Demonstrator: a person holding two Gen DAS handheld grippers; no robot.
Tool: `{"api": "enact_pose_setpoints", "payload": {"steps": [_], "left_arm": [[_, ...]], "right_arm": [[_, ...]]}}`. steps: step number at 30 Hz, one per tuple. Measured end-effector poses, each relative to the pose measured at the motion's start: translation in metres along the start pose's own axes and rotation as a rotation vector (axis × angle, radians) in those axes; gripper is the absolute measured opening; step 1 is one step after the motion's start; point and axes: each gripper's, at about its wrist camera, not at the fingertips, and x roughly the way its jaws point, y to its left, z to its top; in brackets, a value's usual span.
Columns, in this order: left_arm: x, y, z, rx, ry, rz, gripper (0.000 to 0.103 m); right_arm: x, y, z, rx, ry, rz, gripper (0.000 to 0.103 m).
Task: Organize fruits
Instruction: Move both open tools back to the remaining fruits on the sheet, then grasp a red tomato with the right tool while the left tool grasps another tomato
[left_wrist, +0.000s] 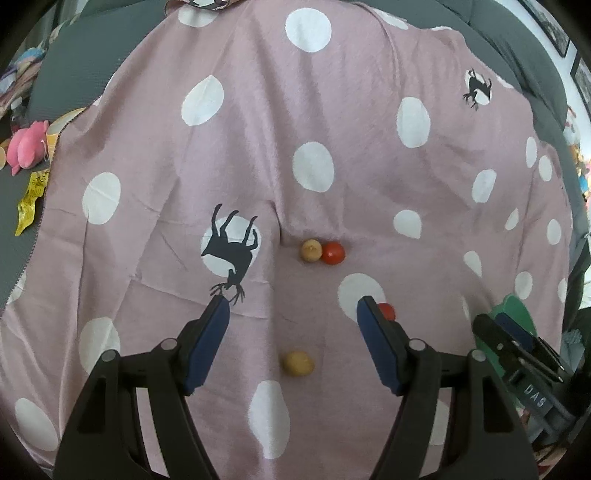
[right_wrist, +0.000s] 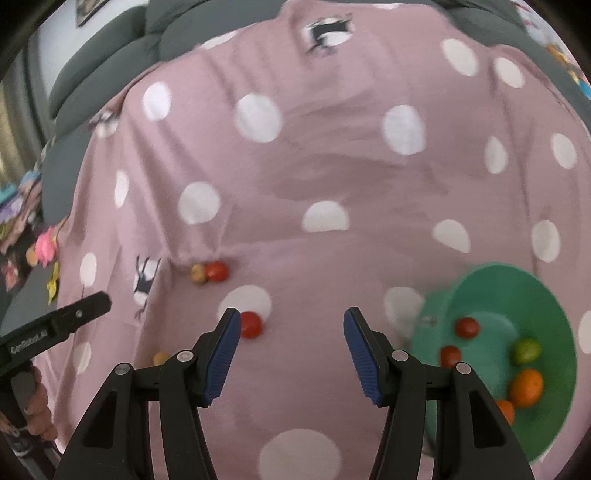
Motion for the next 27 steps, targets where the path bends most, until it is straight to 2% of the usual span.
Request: {"api": "enact_pose_setpoints", "payload": {"steps": [9, 19, 21, 23, 27], "left_arm": [[0.010, 0.001, -0.002, 0.012, 0.021, 0.006, 0.071], [0.019, 0.001, -0.002, -0.002, 0.025, 0.007, 0.070], [0.025, -0.001, 0.000, 0.000, 0.019, -0.010, 0.067], [0.034, -0.002, 0.004, -0.002, 0.029, -0.030, 0.056], [0.054, -0.008, 0.023, -0.022, 0.048, -0.083, 0.046]], "right_arm": [[0.026, 0.023, -0.004, 0.003, 0.029, 0.038, 0.058], [0.055, 0.022, -0.008, 0.038, 0.088, 0.070, 0.058], [0.064, 0.020, -0.008, 0.051, 0.100, 0.069, 0.058], [0.072, 0.019, -0.007, 0.053, 0.114, 0.074, 0.058], [0.092, 0.020, -0.006, 0.041, 0.150, 0.078, 0.056]]}}
